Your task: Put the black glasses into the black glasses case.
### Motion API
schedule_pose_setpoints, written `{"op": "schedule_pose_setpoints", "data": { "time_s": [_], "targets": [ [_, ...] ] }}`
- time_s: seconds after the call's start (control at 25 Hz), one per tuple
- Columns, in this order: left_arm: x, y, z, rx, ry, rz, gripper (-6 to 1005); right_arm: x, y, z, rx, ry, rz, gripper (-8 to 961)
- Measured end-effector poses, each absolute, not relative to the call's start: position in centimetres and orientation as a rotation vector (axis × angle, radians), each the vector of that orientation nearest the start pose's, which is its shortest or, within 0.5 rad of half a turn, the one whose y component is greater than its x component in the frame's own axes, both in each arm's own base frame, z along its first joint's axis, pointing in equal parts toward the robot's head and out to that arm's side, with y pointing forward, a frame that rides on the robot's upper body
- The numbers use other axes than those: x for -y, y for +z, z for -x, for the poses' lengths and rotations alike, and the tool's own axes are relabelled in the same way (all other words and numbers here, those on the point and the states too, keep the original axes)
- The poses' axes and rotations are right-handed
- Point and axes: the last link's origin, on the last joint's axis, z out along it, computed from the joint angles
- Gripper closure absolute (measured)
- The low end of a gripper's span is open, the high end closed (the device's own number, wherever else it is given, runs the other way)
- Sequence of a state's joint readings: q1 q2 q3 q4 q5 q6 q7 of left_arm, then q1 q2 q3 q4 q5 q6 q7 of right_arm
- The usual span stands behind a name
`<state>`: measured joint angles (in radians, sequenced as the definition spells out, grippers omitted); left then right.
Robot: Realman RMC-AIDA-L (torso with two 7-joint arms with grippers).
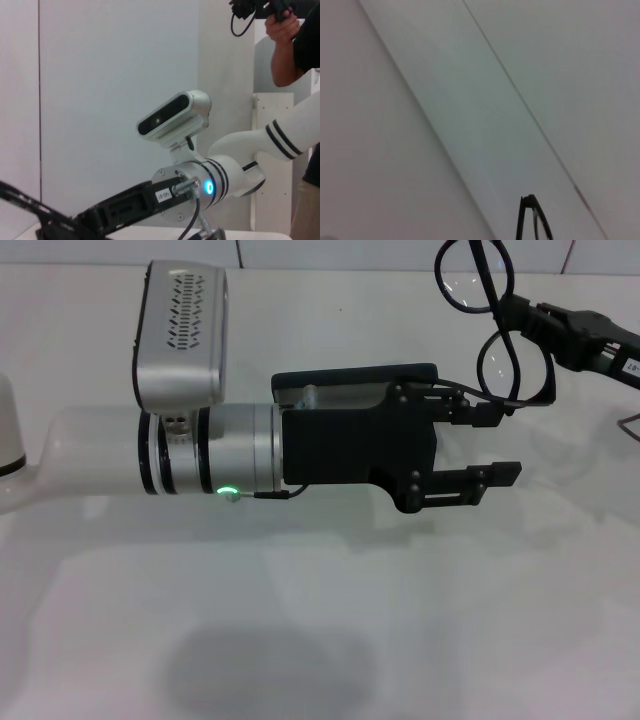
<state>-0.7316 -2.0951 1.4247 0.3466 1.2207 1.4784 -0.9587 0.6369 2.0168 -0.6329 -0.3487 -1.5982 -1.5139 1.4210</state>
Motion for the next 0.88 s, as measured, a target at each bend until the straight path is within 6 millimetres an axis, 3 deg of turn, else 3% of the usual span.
{"op": "schedule_pose_setpoints", "data": {
  "time_s": [0.32,0.88],
  "targets": [
    [-32.5,-8.8,15.5,0.044,-1.069,2.914,424,-36.8,2.4,-23.7,-0.826,1.294,2.308,894],
    [-33.0,-8.8,15.6,0.077,-1.049,2.895,424,-36.4,-0.4,-23.5,-0.784,1.102,2.473,894]
  ]
}}
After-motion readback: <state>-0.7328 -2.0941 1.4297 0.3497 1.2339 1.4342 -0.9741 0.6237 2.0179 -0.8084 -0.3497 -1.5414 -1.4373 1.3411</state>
